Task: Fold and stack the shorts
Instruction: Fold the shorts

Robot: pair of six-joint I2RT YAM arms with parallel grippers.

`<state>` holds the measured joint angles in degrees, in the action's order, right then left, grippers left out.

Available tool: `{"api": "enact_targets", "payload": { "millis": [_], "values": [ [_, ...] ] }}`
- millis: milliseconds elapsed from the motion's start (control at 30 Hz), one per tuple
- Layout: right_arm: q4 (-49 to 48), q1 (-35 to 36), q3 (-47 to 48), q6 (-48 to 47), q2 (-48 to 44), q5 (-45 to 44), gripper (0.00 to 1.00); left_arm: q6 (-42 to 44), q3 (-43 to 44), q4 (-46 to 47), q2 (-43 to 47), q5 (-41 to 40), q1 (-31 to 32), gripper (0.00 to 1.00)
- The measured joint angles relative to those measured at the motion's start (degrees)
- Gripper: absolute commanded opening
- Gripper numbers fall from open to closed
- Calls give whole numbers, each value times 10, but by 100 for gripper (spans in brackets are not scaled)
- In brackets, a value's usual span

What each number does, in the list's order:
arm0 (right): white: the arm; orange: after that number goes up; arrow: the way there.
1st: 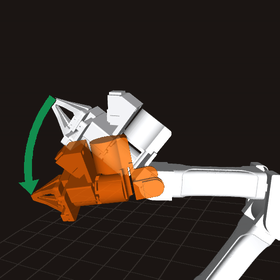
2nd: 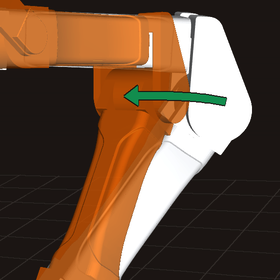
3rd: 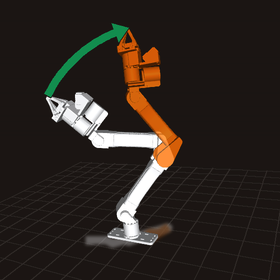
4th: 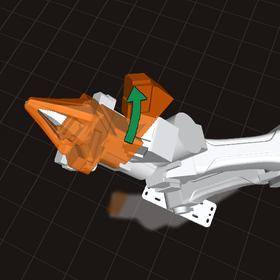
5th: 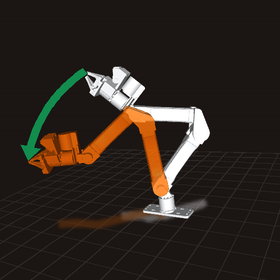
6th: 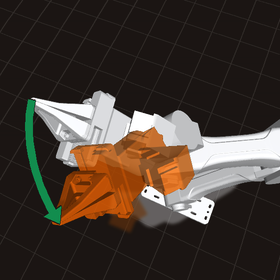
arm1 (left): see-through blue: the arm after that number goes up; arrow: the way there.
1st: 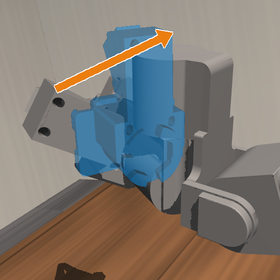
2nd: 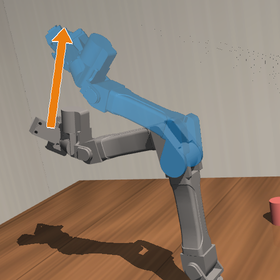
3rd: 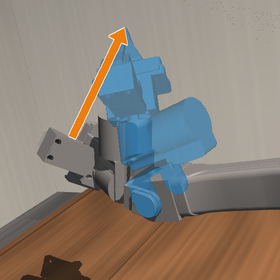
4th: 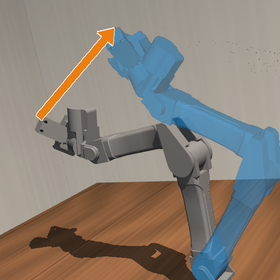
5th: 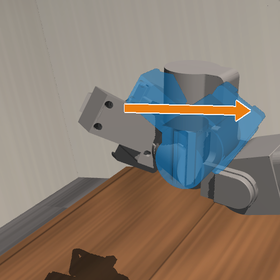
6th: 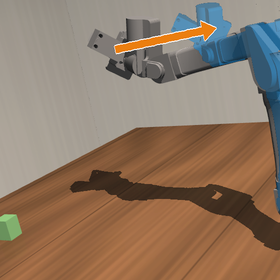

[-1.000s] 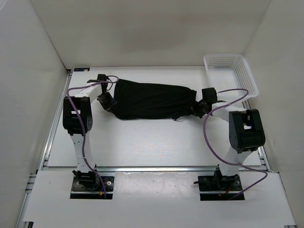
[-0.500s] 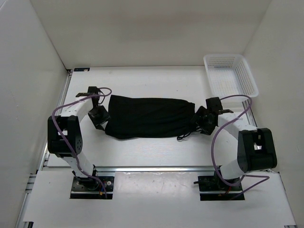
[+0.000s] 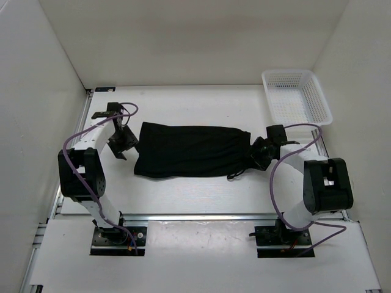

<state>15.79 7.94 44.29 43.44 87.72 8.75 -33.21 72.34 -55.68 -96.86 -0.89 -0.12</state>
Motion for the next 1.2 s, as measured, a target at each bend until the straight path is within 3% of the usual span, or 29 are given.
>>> {"api": "enact_targets", "payload": {
  "millis": [133, 167, 300, 500, 600, 867, 1200],
  "values": [
    [-32, 0, 2, 13, 22, 11, 31, 4, 5, 0, -19, -2, -14, 67],
    [-36, 0, 2, 15, 26, 13, 18, 4, 7, 0, -27, -2, -17, 66],
    [-37, 0, 8, 12, 27, 8, 1, 6, 15, 11, -71, 12, -19, 56],
    [9, 0, 46, -27, 26, -31, 1, 1, 16, 33, -127, 39, -13, 25],
    [40, 1, 81, -55, 26, -50, 1, -6, 29, 37, -148, 47, 2, 17],
    [121, 53, 212, -128, 27, -113, 1, -18, 73, 50, -174, 76, 36, 12],
    [212, 263, 452, -203, 100, -213, 1, -28, 103, 50, -201, 98, 40, 10]
  ]
}}
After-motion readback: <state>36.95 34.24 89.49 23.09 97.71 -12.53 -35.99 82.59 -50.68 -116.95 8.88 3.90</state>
